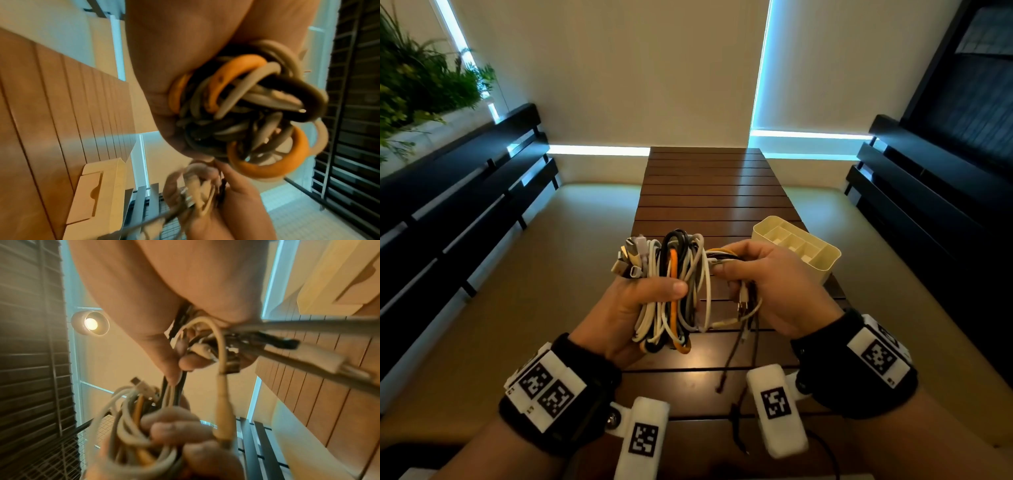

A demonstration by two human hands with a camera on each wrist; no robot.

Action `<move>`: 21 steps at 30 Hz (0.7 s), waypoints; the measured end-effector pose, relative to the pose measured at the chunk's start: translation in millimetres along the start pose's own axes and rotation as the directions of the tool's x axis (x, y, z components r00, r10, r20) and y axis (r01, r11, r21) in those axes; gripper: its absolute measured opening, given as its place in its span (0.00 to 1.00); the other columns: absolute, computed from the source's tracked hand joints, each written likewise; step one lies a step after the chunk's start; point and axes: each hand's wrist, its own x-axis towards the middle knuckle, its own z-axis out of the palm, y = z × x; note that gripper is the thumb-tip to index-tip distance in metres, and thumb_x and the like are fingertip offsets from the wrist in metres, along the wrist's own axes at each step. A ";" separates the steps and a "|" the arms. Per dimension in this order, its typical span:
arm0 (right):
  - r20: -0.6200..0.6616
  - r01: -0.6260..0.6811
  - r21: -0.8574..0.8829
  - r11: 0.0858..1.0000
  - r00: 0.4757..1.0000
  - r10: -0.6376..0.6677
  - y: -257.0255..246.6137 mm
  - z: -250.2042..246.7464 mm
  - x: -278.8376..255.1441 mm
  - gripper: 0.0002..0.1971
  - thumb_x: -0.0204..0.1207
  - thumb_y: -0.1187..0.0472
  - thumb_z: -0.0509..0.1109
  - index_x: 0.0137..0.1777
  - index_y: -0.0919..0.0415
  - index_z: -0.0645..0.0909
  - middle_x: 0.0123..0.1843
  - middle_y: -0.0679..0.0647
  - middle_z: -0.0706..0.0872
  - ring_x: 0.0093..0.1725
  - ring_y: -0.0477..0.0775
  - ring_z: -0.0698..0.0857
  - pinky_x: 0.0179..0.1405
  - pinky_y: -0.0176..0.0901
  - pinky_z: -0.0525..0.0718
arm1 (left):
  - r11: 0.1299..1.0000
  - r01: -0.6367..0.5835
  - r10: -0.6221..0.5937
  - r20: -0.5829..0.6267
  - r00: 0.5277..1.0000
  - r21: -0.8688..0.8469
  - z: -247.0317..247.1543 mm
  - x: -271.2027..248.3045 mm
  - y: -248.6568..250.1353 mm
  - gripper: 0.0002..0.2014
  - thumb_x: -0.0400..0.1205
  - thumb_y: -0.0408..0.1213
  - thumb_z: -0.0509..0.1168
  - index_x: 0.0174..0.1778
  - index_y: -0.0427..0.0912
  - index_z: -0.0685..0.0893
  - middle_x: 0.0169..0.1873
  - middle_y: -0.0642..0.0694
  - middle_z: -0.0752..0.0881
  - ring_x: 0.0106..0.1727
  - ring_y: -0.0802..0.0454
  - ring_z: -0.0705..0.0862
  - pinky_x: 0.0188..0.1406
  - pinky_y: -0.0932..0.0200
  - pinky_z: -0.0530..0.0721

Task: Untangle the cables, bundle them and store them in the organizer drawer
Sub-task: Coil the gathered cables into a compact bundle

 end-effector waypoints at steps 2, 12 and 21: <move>-0.041 -0.007 0.063 0.998 0.999 0.010 1.5 2.9 -0.6 0.07 0.75 0.67 0.74 0.52 0.61 0.87 0.50 0.63 0.91 0.46 0.61 0.88 0.53 0.61 0.87 | 0.997 -0.038 0.039 -0.020 0.999 0.065 5.7 1.9 -0.2 0.18 0.71 0.23 0.65 0.57 0.36 0.85 0.41 0.37 0.92 0.34 0.46 0.92 0.27 0.56 0.89; -0.066 -0.045 0.215 0.976 0.996 0.061 -3.9 14.6 -4.1 0.09 0.86 0.62 0.63 0.59 0.61 0.84 0.55 0.65 0.90 0.55 0.66 0.90 0.46 0.59 0.89 | 0.967 -0.057 0.078 -0.076 0.994 0.248 -1.2 13.5 -6.3 0.24 0.73 0.24 0.70 0.68 0.34 0.82 0.60 0.28 0.86 0.62 0.29 0.86 0.59 0.27 0.83; 0.047 -0.054 0.356 0.933 0.998 0.040 -12.7 28.0 -6.8 0.23 0.88 0.47 0.54 0.57 0.67 0.82 0.47 0.62 0.90 0.47 0.59 0.89 0.45 0.56 0.85 | 0.967 -0.058 0.080 -0.080 0.994 0.246 -0.5 18.9 -13.0 0.20 0.73 0.24 0.69 0.60 0.42 0.88 0.58 0.31 0.88 0.60 0.32 0.87 0.53 0.39 0.88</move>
